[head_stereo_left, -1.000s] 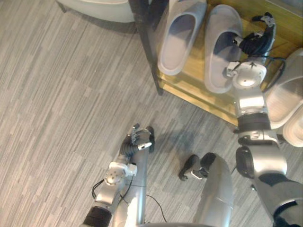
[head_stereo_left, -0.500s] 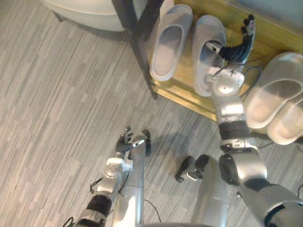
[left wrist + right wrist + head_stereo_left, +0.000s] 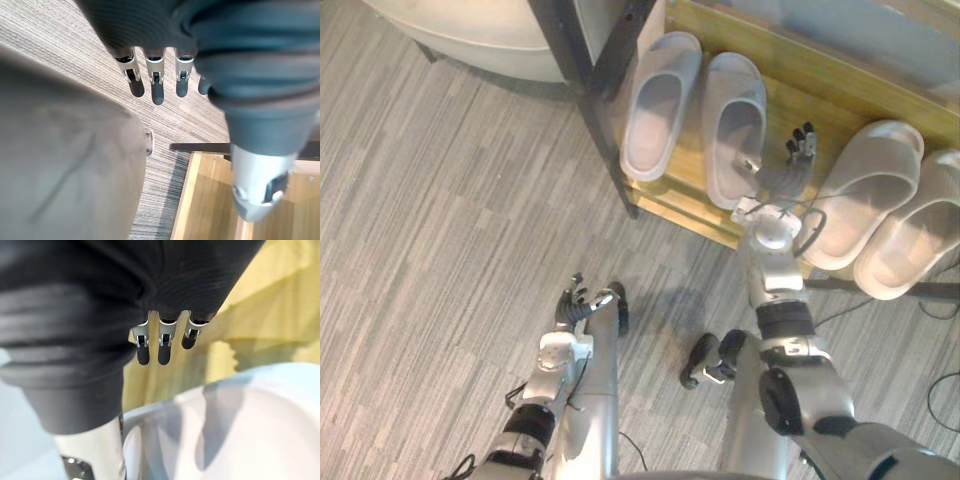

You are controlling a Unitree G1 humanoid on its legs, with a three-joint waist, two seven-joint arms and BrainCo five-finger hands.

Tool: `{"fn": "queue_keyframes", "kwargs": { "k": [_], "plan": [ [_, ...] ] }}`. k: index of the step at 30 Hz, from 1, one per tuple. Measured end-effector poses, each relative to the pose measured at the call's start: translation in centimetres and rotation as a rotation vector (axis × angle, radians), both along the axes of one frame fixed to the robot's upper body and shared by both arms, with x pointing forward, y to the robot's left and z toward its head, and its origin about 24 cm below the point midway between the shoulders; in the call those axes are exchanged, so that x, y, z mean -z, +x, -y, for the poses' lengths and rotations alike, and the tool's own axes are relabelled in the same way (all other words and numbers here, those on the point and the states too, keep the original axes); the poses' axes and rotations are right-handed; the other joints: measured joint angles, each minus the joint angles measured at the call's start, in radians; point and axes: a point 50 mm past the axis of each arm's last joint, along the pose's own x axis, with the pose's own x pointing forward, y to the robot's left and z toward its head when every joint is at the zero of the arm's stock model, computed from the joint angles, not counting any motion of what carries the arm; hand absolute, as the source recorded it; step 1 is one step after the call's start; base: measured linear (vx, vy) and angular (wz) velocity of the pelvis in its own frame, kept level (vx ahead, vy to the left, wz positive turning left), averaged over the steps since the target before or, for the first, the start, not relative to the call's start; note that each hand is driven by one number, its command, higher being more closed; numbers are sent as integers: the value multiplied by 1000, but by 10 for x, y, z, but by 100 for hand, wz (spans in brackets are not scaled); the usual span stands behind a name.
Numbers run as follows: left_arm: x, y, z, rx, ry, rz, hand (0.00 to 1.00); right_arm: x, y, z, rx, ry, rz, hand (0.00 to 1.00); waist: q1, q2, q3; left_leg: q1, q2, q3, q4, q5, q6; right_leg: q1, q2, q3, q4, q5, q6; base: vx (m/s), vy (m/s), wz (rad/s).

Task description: Organize the slippers on the shoe rack

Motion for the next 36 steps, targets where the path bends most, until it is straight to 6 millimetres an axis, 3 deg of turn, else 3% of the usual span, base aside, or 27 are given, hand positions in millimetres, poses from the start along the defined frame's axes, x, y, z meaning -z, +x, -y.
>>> {"fn": "queue_keyframes", "kwargs": {
  "k": [11,36],
  "plan": [
    [1,4,-3,-49,-15,-27,0,3,1,-24,-203,79,25,0,0,-3,2,16,6,1,-12,1,-3,11,10,1,-12,6,-1,-3,-9,-2],
    [3,10,-2,-106,-71,-49,0,3,16,-49,-303,222,-22,0,-3,-13,7,73,19,-13,-102,48,-34,59,32,-30,-78,34,-27,-11,-7,0]
  ]
}}
